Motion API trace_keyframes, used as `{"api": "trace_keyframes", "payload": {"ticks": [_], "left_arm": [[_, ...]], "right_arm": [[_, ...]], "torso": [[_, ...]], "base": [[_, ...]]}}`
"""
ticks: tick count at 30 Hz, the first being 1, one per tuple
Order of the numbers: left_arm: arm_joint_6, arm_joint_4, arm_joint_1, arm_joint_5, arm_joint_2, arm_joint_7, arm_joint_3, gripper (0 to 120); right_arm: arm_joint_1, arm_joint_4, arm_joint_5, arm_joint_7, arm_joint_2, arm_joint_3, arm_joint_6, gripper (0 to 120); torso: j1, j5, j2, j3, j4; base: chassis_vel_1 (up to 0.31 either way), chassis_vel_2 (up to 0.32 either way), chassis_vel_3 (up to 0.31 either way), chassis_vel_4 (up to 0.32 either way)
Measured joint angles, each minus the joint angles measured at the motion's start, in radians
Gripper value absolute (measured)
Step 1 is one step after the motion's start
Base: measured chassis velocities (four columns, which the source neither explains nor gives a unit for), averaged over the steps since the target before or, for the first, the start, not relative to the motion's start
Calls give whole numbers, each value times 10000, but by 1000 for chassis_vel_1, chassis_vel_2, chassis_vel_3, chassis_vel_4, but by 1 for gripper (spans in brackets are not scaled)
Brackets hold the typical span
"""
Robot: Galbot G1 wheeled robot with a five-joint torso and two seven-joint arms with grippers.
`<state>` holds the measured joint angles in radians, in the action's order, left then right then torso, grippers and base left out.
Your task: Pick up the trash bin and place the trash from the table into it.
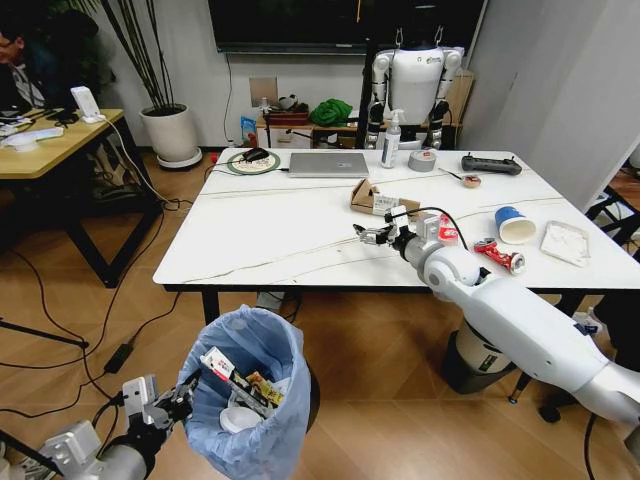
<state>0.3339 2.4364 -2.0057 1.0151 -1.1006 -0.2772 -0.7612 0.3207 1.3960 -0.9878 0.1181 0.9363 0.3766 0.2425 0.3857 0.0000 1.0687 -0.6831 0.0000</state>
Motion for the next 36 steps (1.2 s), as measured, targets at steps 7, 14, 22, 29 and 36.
{"api": "trace_keyframes", "payload": {"ticks": [7, 14, 22, 29, 36], "left_arm": [[-5, -22, 8, 27, 0, 3, -25, 0], [-11, -36, 22, 42, 4, 8, -38, 0], [-19, -44, 8, 42, 7, 27, -61, 0], [-19, -45, 3, 39, -2, 29, -58, 0], [-20, -38, -21, 41, 17, 30, -88, 0]], "right_arm": [[-55, -352, -196, -51, 199, 96, 23, 100], [-56, -570, -225, -51, 255, 117, 45, 100], [-19, -811, -381, -52, 252, 35, 81, 100], [3, -904, -486, -60, 204, 3, 90, 100], [156, -944, -543, -66, 167, -50, 107, 100]], "torso": [[0, 0, 0, 0, 0], [0, 0, 0, 0, 0], [0, 0, 0, 0, -1], [0, 0, 0, 0, 0], [0, 1, 1, 0, 0]], "base": [[0, 0, 0, 0], [0, 0, 0, 0], [0, 0, 0, 0], [0, 0, 0, 0], [0, 0, 0, 0]]}}
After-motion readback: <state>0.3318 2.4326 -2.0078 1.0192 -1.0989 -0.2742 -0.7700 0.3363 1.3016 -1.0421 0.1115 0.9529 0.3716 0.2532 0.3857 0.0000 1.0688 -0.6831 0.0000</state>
